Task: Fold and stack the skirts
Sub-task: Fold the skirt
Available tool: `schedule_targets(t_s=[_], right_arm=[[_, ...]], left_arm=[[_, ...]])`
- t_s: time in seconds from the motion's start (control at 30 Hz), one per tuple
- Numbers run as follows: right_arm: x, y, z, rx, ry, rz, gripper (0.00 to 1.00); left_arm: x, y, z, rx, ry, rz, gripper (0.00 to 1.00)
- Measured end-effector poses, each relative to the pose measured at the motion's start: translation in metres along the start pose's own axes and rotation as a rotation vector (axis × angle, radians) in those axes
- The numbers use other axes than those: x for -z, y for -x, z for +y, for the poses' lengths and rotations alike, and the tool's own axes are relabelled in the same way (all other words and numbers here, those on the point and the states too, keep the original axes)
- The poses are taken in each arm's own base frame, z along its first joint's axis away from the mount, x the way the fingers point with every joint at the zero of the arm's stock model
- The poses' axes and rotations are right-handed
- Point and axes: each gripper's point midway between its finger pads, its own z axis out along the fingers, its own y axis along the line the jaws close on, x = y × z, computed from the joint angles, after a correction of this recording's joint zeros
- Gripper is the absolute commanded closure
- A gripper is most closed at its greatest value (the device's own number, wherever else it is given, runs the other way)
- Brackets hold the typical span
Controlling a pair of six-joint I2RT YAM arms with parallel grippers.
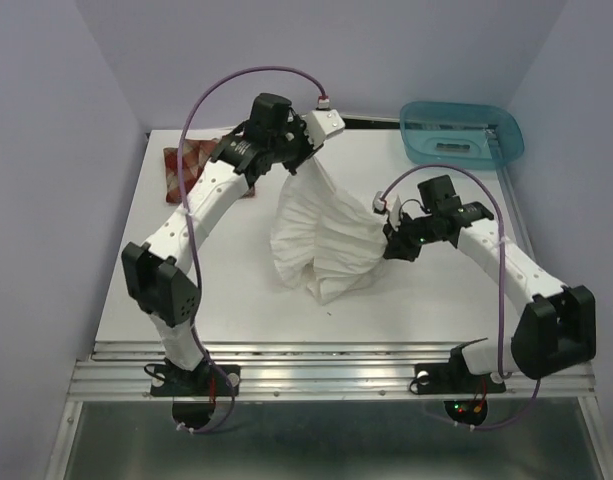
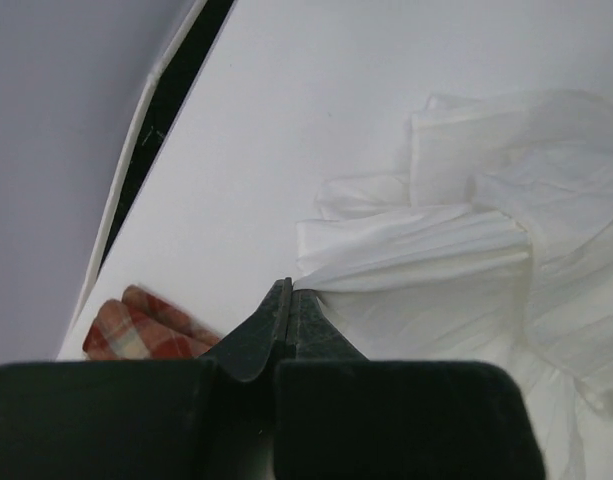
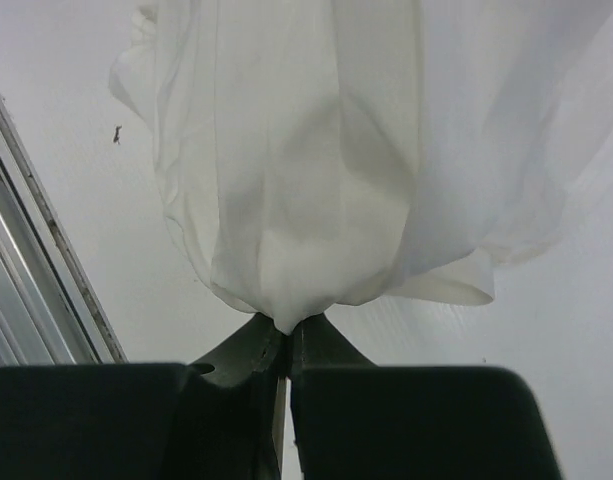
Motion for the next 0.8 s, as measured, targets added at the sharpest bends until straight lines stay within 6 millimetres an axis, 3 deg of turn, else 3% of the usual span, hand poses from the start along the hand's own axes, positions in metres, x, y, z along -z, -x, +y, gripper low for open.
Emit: schedule_targets(t_s=[0.07,0.2,0.33,0.43,0.53,0.57,0.67,0.8], right_arm=[[-0.008,-0.004,-0.019,-0.08,0.055,-0.009,0.99],[-0.02,-0.02,-0.032,-0.19,0.146,-0.011,0.99],[-0.028,-0.043,-0.042,-0.321,0.229,-0.013,0.99],[-0.037,-0.061,-0.052,-0.413,0.285,0.001,0.99],[-0.045,-0.072,-0.055,-0.482,0.344,0.011,0.97],[-0.05,-0.076,-0.056,-0.512,0.375,0.019,0.97],[-0.056,-0.082,-0.05,-0.567,0.425,0.039,0.96],[-0.056,-0.081,-0.044,-0.632,0.454,0.051,0.95]], left_arm=[[-0.029,0.002,0.013,0.009,-0.022,-0.005,1.0],[-0.078,-0.009,0.017,0.023,-0.074,0.017,1.0],[-0.135,-0.04,0.009,0.046,-0.133,0.065,1.0],[-0.162,-0.068,-0.001,0.065,-0.16,0.11,0.98],[-0.188,-0.094,-0.008,0.09,-0.172,0.143,0.73],[-0.194,-0.099,-0.01,0.103,-0.17,0.148,0.6],[-0.202,-0.105,-0.005,0.115,-0.141,0.152,0.4],[-0.199,-0.099,0.013,0.137,-0.082,0.129,0.38]])
